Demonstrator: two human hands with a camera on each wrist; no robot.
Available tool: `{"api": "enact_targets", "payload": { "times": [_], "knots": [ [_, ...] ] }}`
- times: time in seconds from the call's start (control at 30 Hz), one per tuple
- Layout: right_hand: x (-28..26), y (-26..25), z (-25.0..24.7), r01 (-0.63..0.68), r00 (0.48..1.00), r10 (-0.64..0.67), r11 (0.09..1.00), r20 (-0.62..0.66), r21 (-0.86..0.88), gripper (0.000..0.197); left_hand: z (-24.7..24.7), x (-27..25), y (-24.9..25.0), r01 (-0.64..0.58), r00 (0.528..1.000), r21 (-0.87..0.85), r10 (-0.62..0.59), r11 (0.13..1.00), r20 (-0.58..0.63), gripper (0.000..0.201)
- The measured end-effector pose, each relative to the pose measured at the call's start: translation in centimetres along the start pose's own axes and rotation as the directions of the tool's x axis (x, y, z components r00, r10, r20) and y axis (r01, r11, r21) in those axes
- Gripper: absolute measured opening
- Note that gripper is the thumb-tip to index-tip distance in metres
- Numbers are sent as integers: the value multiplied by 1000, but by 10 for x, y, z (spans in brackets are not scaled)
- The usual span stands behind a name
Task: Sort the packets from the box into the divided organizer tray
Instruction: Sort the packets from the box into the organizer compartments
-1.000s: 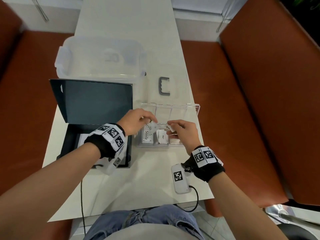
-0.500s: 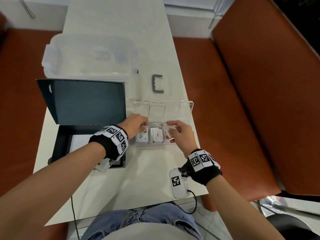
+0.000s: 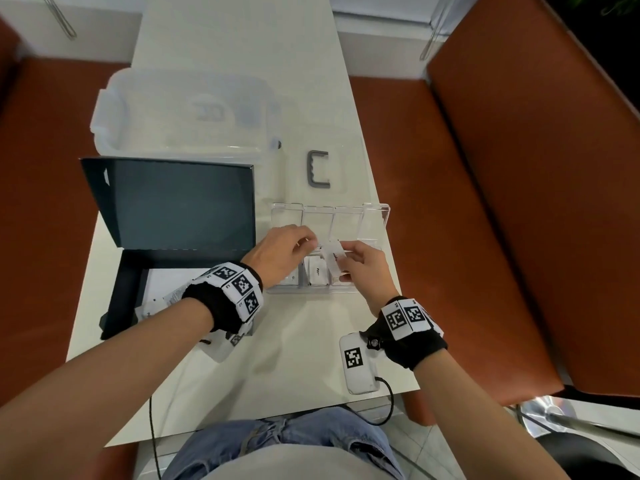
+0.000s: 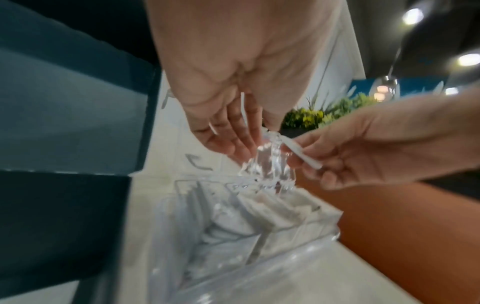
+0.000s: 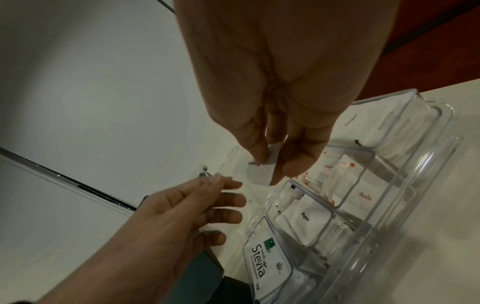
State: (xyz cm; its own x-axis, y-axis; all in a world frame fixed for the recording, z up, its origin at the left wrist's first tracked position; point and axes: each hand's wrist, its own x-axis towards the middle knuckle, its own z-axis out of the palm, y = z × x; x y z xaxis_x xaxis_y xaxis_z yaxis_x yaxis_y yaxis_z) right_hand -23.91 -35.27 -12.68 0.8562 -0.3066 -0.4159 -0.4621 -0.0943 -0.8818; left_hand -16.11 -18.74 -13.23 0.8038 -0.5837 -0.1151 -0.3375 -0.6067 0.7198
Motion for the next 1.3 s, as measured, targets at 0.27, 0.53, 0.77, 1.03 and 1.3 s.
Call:
{"api": "enact_targets", "payload": {
  "times": [0.27, 0.53, 0.77, 1.03, 1.3],
  "knots": [
    [6, -16, -3, 154, 985, -168, 960, -40, -235, 20, -3, 11, 20, 24, 998, -161, -14, 987, 66, 10],
    [25, -30, -15, 243, 962, -271, 837, 13, -490, 9, -3, 11, 17, 3, 998, 229, -18, 973, 64, 18],
    [36, -24, -11, 176, 983, -107, 772, 149, -610, 12, 20, 4, 6, -60, 993, 679, -22, 732, 112, 31],
    [41, -21, -3, 115, 992, -71, 823, 100, -556, 12, 23, 1, 8, 5, 998, 540, -36, 842, 47, 36],
    [31, -14, -9, 57, 998, -45, 950, 46, -308, 16, 12, 9, 13, 147, 986, -172, -157, 974, -48, 9]
  ]
}}
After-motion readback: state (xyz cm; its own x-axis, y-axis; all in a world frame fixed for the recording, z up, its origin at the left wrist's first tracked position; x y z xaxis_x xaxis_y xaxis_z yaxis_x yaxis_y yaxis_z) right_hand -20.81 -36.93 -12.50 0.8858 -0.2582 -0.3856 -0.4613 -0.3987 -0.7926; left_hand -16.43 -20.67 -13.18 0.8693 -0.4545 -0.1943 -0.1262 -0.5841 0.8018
